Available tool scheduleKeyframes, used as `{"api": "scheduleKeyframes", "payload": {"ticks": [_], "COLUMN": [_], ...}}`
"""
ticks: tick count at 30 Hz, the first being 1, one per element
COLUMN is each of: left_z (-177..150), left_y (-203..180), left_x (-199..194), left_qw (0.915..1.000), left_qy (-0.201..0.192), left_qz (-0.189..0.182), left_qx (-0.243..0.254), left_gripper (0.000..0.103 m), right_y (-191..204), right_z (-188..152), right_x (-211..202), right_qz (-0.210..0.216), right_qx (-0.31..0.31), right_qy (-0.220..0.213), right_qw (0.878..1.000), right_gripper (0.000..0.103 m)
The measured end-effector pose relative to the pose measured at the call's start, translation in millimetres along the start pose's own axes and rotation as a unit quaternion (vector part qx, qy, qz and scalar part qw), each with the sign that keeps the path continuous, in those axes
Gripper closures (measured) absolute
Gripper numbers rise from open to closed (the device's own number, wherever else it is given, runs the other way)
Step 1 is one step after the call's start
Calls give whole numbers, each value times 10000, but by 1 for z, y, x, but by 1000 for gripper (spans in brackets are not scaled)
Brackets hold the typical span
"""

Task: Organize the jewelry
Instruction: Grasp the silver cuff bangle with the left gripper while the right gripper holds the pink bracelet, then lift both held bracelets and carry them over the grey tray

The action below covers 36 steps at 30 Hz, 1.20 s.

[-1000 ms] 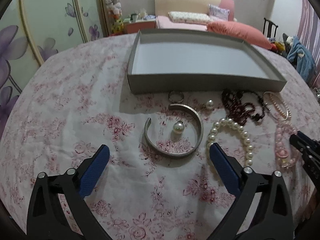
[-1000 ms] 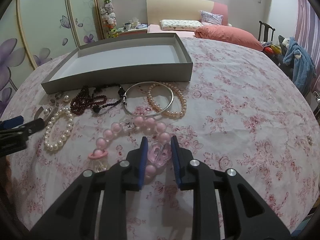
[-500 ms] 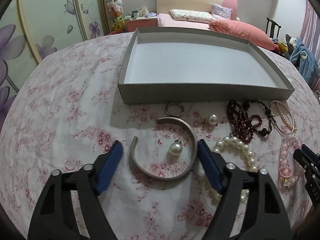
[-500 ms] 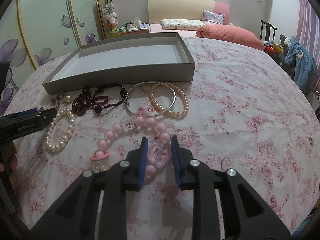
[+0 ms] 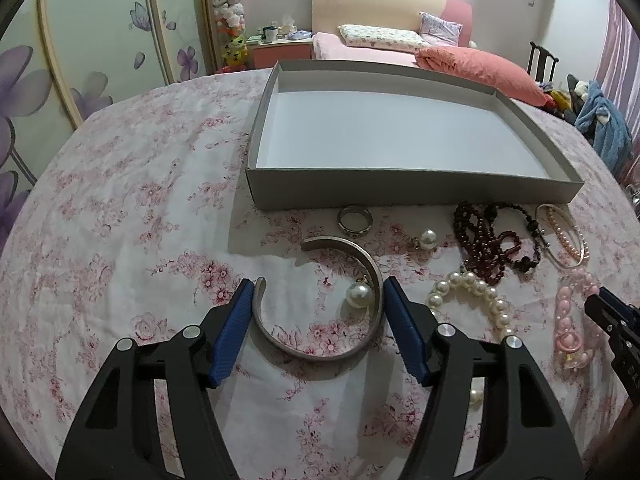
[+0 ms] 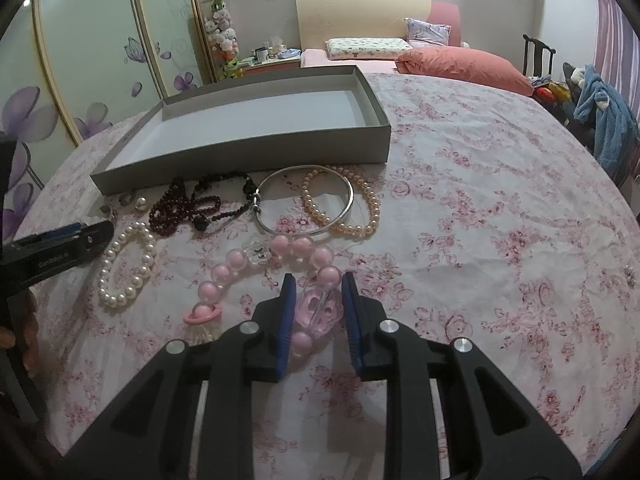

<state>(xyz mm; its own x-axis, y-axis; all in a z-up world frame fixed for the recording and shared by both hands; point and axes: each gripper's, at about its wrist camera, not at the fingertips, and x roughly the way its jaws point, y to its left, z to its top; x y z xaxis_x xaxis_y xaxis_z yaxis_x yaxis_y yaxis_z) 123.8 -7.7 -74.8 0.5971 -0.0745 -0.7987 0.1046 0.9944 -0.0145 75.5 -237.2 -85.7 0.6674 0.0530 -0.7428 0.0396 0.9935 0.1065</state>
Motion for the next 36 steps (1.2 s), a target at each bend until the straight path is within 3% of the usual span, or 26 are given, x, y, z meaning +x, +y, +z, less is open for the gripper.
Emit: {"api": "scheduleKeyframes", "payload": {"ticks": [7, 17, 29, 36], "left_z": [-4, -8, -19, -20], "left_y": [3, 3, -6, -10], "left_x": [-9, -39, -84, -100], "left_qw": [9997, 9964, 9805, 9715], "left_qy": [-114, -809, -1961, -2358], "left_qz": [-180, -168, 114, 245], "left_qx": [-116, -169, -93, -78], "left_gripper": [38, 38, 38, 38], "right_y": [3, 20, 36, 41], "right_z": [6, 13, 15, 17], "right_x": [-22, -45, -58, -69], "right_qz": [337, 806, 917, 866], "right_qx": [67, -48, -141, -216], "right_qy": [-446, -911, -1225, -1518], "right_qw": [9984, 9926, 9881, 9844], "right_gripper": [80, 80, 80, 80]}}
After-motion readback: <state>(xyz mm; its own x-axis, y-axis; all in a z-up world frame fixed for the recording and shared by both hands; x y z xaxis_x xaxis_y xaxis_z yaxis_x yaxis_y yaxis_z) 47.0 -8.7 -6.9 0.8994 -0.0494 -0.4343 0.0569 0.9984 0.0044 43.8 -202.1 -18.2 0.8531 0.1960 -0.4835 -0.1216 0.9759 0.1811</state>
